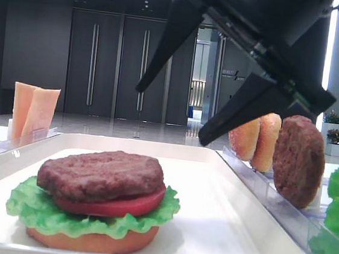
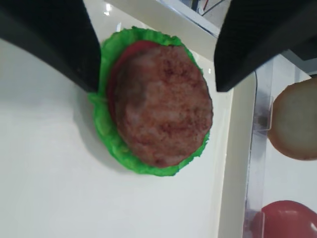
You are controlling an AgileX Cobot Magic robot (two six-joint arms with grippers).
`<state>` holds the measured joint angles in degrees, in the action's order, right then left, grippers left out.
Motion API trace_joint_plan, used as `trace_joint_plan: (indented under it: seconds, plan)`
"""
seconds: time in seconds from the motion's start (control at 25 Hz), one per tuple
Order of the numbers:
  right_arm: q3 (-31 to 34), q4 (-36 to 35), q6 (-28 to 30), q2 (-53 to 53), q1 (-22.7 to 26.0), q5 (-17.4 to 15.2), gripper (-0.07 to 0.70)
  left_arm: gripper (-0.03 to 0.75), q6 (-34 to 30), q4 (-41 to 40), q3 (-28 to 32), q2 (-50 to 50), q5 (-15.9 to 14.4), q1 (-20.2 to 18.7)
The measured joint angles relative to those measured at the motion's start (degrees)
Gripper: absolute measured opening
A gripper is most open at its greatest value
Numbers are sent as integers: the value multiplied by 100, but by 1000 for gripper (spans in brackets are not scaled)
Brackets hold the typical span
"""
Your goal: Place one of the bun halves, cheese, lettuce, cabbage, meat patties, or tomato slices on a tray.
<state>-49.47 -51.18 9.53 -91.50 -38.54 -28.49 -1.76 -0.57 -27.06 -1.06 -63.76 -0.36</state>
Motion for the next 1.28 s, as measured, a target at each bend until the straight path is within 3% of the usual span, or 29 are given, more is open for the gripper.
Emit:
trace_joint_plan:
  seconds: [0.2,0.44,0.64,0.84,1.12,1.28]
  plan:
    - [-514,1659,-1466,61,18,-575,466,692,0,0,0,0,0,0]
    - [-1280,2964,-2547,61,18,-1603,466,692,0,0,0,0,0,0]
    - [-1814,3680,-2882,61,24,-2479,466,692,0,0,0,0,0,0]
    - [-2320,4183,-2969,61,61,-3072,465,692,0,0,0,0,0,0]
    - [-2525,4300,-2841,297,501,-3335,465,692,0,0,0,0,0,0]
    - [-2525,4300,-2512,517,1056,-3509,465,692,0,0,0,0,0,0]
